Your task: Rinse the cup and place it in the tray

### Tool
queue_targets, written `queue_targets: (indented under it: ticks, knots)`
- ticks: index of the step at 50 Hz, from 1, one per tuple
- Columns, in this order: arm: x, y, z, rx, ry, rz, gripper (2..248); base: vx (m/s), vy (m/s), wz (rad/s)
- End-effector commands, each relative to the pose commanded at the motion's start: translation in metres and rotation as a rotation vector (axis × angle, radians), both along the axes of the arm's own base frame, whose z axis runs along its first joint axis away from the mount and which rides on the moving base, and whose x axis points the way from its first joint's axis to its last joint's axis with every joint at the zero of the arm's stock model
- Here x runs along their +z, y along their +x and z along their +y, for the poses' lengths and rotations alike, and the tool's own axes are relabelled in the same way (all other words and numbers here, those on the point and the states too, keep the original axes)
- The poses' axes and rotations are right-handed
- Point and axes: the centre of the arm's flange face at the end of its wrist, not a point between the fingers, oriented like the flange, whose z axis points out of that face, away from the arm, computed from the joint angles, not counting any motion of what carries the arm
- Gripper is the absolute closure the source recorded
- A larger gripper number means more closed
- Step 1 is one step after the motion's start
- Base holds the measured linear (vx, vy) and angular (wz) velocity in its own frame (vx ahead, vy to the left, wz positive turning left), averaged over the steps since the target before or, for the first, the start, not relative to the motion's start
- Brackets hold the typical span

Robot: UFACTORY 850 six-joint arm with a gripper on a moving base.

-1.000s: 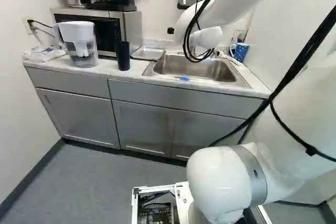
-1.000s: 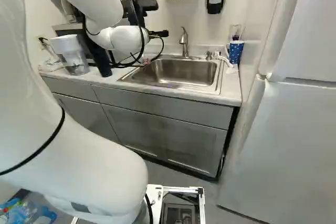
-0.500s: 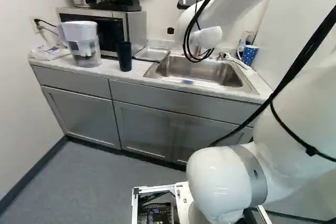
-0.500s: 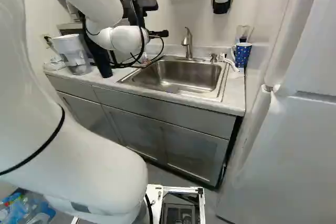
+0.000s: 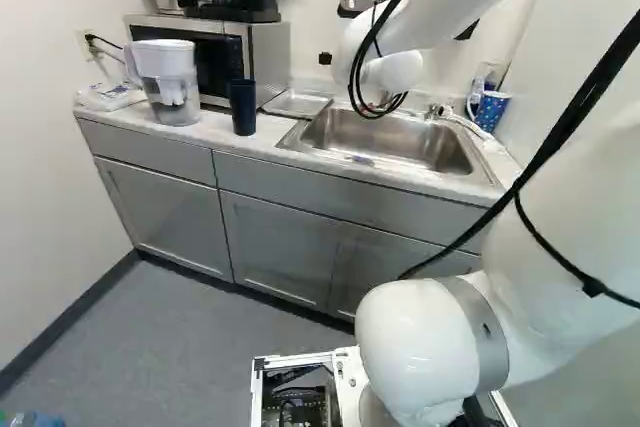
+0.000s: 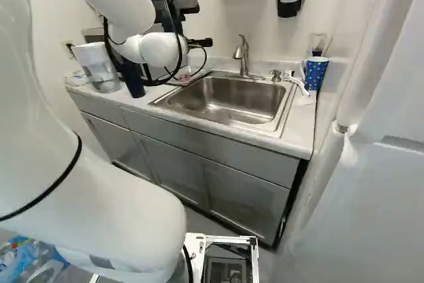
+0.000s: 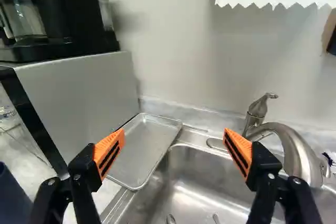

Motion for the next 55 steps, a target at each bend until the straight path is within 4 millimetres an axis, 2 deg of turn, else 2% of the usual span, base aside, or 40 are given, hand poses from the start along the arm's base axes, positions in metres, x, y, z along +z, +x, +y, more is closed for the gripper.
queue_targets:
  ticks: [13,40,55]
  knots:
    - [0.000,0.000,0.000,0.000,0.000,0.000,3,-0.001,-0.072,0.017]
    - [0.000,0.000,0.000,0.000,0.000,0.000,3,0.000,0.000,0.000]
    - [0.001,0.014,-0.004,-0.008,0.000,0.003,3,0.000,0.000,0.000]
